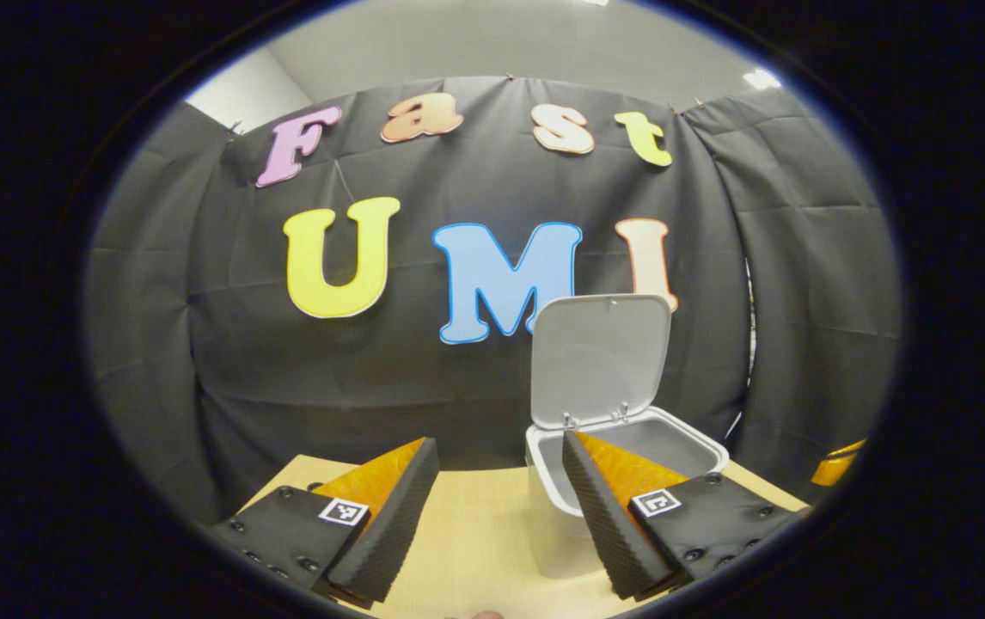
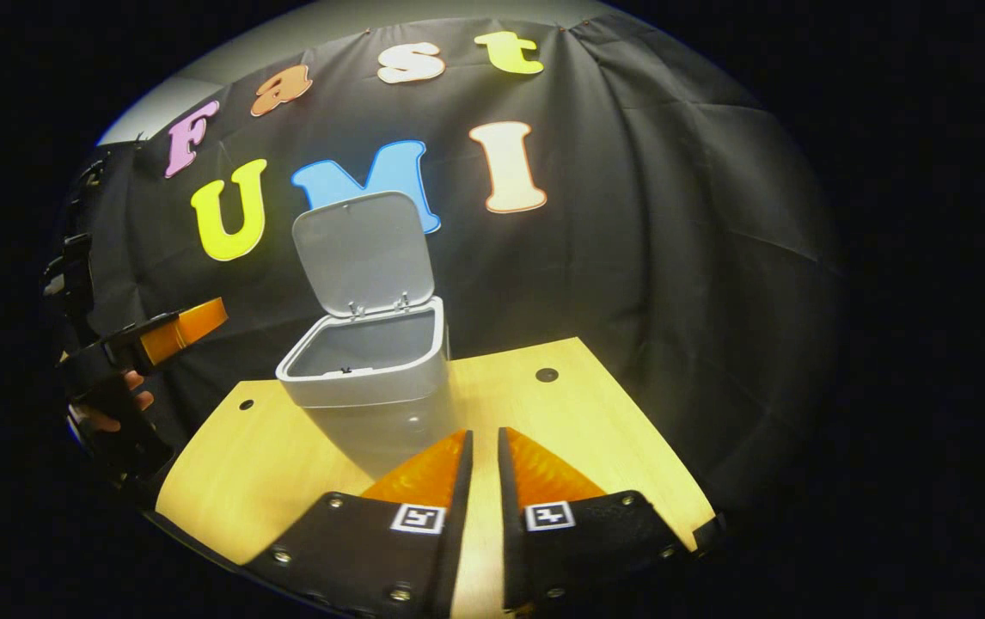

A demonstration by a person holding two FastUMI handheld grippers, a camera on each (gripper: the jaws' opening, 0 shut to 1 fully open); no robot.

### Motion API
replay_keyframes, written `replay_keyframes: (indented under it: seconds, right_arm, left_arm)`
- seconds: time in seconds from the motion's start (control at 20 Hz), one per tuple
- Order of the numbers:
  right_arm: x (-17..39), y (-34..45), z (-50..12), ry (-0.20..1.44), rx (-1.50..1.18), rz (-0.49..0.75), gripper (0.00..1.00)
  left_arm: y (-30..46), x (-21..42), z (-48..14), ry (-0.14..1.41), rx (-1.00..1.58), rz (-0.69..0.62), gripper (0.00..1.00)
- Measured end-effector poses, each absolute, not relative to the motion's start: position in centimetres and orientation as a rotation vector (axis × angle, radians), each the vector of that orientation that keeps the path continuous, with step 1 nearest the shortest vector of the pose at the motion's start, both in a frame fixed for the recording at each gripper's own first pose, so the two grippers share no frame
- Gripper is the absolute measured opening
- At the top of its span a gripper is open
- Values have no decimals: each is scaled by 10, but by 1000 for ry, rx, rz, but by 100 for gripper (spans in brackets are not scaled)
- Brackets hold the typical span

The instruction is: Press the lid of the desktop garbage bin to open it, pick up the crumpled paper on the desktop and throw it into the bin, then pick up the pop can on the desktop and drop it into the bin, and finally close the garbage bin lid.

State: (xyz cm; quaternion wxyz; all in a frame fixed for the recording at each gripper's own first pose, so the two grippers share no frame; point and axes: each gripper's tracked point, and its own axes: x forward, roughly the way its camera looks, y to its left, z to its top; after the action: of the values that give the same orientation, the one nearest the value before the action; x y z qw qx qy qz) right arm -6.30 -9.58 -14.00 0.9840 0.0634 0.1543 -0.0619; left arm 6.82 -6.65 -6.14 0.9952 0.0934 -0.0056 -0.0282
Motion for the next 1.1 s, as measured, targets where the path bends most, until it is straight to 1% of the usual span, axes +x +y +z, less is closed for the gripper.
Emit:
replay_keyframes:
  seconds: [0.05, 0.1, 0.15, 0.2, 0.25, 0.3, 0.35, 0.6, 0.65, 0.8, 0.85, 0.95, 1.1]
  right_arm:
    - [-61, -90, -140, 315, 125, -102, 44]
    - [-60, -88, -143, 317, 118, -96, 67]
    - [-57, -86, -143, 319, 112, -89, 71]
    - [-54, -80, -145, 322, 109, -75, 73]
    - [-52, -76, -148, 327, 106, -64, 92]
    - [-48, -73, -151, 335, 99, -55, 90]
    - [-45, -69, -155, 342, 90, -47, 99]
    - [-30, -48, -180, 393, 51, 9, 98]
    - [-27, -43, -185, 407, 40, 18, 99]
    - [-20, -31, -204, 443, 12, 51, 98]
    - [-18, -26, -210, 456, 3, 61, 99]
    - [-16, -18, -222, 481, -11, 86, 98]
    - [-9, -12, -242, 514, -45, 98, 98]
  left_arm:
    - [-62, 66, -60, -12, 185, -49, 100]
    - [-58, 61, -59, -14, 184, -41, 96]
    - [-53, 58, -57, -16, 185, -32, 96]
    - [-48, 52, -50, -19, 185, -23, 100]
    - [-43, 48, -48, -21, 183, -15, 100]
    - [-39, 45, -47, -23, 179, -8, 96]
    - [-35, 41, -46, -23, 175, -1, 96]
    - [-10, 16, -39, -31, 168, 48, 96]
    - [-5, 11, -37, -31, 168, 59, 100]
    - [14, -2, -36, -28, 164, 94, 100]
    - [19, -5, -35, -28, 163, 104, 96]
    - [29, -14, -36, -24, 161, 126, 100]
    - [41, -24, -36, -22, 161, 150, 100]
